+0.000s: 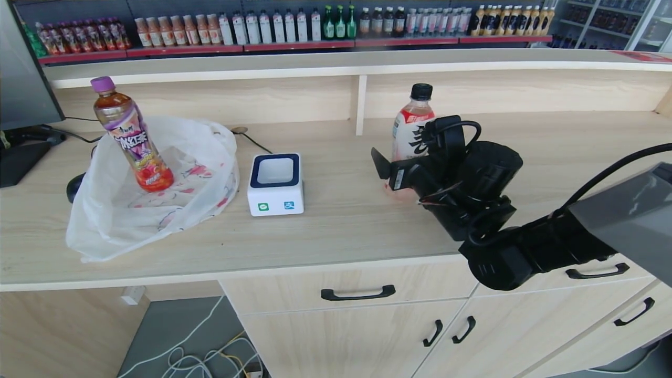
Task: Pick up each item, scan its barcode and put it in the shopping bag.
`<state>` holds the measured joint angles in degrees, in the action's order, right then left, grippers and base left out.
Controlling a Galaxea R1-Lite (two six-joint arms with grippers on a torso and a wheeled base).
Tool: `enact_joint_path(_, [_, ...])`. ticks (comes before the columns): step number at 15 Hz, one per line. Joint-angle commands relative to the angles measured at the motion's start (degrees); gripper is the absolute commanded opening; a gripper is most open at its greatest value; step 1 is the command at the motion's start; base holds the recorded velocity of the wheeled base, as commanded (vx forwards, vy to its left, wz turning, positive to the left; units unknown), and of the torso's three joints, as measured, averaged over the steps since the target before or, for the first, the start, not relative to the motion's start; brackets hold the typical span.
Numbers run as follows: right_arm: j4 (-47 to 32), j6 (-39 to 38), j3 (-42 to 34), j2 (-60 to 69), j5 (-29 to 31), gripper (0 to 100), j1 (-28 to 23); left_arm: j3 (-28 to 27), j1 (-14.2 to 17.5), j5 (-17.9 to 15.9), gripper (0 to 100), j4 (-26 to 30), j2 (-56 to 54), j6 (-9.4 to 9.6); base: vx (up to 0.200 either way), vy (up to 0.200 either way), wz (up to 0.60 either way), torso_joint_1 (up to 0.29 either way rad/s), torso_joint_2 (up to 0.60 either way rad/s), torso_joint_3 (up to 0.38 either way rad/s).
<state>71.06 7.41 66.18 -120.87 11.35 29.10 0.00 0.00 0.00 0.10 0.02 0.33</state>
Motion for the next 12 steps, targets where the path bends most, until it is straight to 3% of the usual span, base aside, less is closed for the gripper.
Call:
enact_joint_path(1, [-0.39, 0.06, 0.88, -0.24, -0.10, 100, -0.36, 0.00, 0.00, 0.00, 100, -0.01, 0.06, 0.02, 0.000, 0.000, 0.00, 0.000, 0.00, 0.000])
enact_joint_path(8, [-0.57, 0.06, 1.76, -0.42, -0.28, 100, -1.06, 0.00, 0.00, 0.00, 100, -0.01, -0.02, 0.02, 0.000, 0.000, 0.00, 0.000, 0.00, 0.000])
enact_joint_path(9, [-0.57, 0.06, 1.76, -0.42, -0.28, 0, -1.06, 0.00, 0.00, 0.00, 100, -0.01, -0.02, 0.02, 0.000, 0.000, 0.00, 0.000, 0.00, 0.000])
enact_joint_path(12, [-0.57, 0.06, 1.84, -0.42, -0.28, 0, -1.06, 0.00, 0.00, 0.00, 100, -0.01, 0.06, 0.02, 0.000, 0.000, 0.00, 0.000, 0.00, 0.000])
